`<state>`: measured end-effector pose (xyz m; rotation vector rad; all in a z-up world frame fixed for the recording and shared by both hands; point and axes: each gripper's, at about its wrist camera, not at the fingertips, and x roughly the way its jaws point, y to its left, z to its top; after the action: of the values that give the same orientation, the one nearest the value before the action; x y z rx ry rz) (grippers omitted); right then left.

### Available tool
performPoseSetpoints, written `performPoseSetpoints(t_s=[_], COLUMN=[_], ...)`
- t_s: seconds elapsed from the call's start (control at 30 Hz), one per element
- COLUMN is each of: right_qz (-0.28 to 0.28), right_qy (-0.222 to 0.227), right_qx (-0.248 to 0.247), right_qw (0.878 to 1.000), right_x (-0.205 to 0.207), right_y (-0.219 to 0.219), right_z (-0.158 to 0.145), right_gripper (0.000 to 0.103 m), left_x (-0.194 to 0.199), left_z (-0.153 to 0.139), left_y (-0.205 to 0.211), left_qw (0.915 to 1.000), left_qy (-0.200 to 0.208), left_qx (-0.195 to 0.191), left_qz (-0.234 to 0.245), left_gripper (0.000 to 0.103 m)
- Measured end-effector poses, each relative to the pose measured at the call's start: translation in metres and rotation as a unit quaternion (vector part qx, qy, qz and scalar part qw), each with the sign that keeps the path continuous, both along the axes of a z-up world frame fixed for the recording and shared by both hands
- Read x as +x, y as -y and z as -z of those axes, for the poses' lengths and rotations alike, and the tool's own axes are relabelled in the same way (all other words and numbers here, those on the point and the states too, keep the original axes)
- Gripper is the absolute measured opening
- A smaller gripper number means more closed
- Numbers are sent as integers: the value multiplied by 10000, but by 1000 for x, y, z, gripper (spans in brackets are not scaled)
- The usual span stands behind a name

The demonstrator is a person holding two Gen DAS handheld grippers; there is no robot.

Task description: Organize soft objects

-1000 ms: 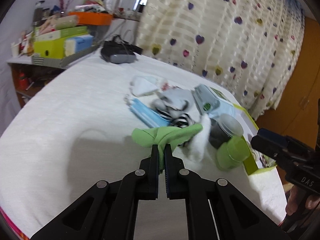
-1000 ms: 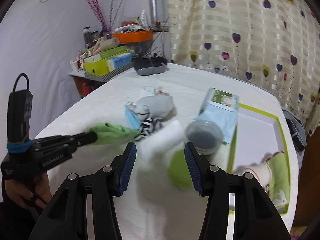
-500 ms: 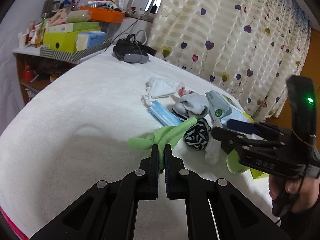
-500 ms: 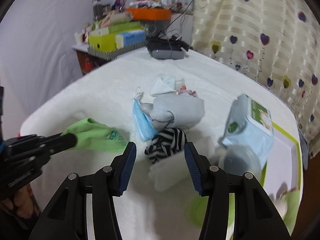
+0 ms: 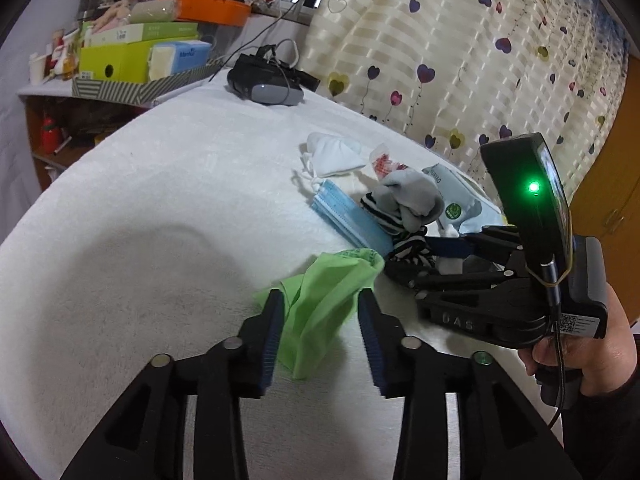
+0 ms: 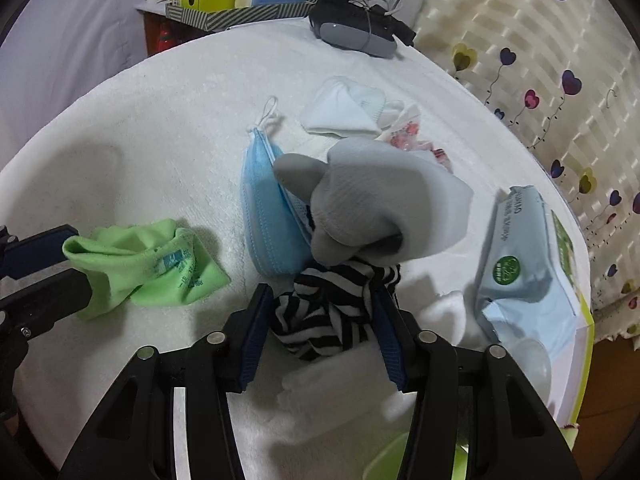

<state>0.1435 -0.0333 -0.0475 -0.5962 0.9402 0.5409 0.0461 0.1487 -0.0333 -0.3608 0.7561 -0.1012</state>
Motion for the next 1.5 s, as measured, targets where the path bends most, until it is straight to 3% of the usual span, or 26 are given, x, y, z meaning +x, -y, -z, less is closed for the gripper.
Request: performPoseSetpoints(t_s=[0.07, 0.1, 0.2, 0.4, 0.47, 0.5, 0.53, 0.63, 1.17, 1.5], right_qz=[-50, -69, -70, -162, -188, -216, -248, -280, -153, 34], right_qy=[41, 75, 164, 142, 85, 91, 80, 103, 538, 652], right_qx=[25, 28, 215, 914, 1144, 1248, 1343, 1576, 2388, 2653], right_qw=[10000, 9999, 9996, 9956, 9932, 9919, 9906, 9870, 9695, 9619], right_x=[-3, -4, -10, -22, -26, -29, -32, -37, -76, -90], right_y=[2, 1, 8, 23, 29, 31, 33, 39, 85, 116], right_z=[-1, -3, -11, -31, -36, -39, -41, -48, -87, -95], right_gripper=[20, 18, 16, 16, 16, 16, 16, 16, 16, 16], left_x=[4, 6, 13, 25, 26, 26, 27, 26, -18, -29], left_z=[4, 5, 10, 16, 15, 15, 16, 16, -44, -67], left_y=[0, 0, 4, 20, 24, 25, 27, 28, 51, 73], left_qw=[10000, 9999, 9997, 9991, 9990, 9989, 9988, 9988, 9978, 9965], left_qy=[-76, -101, -173, -281, -281, -301, -345, -371, 434, 649], left_qx=[14, 12, 29, 216, 291, 274, 264, 277, 487, 522], left_qz=[12, 30, 141, 222, 191, 220, 233, 167, -72, -3], left_gripper=[42, 43, 48, 48, 40, 23, 15, 9, 7, 7])
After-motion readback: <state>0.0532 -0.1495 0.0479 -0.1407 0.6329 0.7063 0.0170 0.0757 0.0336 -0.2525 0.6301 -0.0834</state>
